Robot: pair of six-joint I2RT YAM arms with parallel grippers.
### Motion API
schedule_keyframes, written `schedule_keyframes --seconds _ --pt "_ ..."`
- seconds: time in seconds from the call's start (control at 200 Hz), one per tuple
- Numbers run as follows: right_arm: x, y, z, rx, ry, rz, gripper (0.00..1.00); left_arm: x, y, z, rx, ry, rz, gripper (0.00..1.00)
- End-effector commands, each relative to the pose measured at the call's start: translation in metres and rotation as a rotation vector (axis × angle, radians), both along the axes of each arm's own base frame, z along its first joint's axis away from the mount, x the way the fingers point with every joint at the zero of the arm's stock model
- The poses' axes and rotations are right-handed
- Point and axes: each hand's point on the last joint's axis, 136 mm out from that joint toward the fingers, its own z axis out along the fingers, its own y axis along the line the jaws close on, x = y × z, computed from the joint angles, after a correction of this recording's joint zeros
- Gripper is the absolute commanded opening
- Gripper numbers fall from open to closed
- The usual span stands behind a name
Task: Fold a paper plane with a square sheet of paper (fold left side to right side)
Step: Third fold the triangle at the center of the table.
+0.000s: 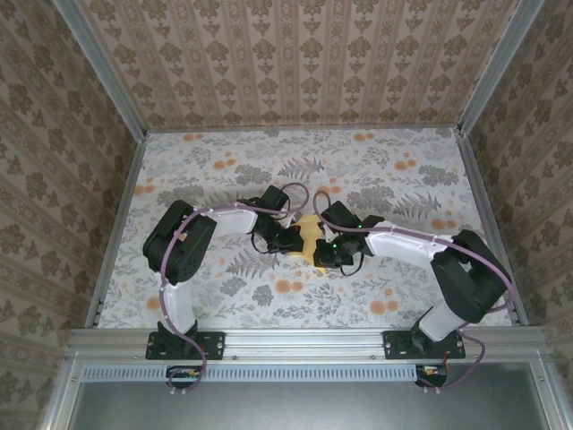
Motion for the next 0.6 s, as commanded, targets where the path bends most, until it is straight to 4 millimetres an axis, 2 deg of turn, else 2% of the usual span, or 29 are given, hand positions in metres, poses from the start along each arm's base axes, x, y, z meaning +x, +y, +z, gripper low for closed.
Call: schedule_keyframes --seconds 0.0,0.285,0.44,0.595 --pt "0.013 0.007 -0.002 0.009 -0.008 -0.022 0.06 -0.011 0.024 -0.034 0.161 0.048 0.024 0.01" --pt "-0.001 -0.01 -0.037 -0.086 0.074 -0.017 0.06 -0.007 0.019 -0.025 0.137 0.025 0.02 0.01" --pt "-0.011 -0.026 -0.052 -0.154 0.105 -0.016 0.03 0.003 0.013 -0.005 0.099 -0.028 0.014 0.04" --pt "-0.017 -0.034 -0.058 -0.179 0.116 -0.014 0.0 0.008 0.01 0.019 0.072 -0.075 0.009 0.06"
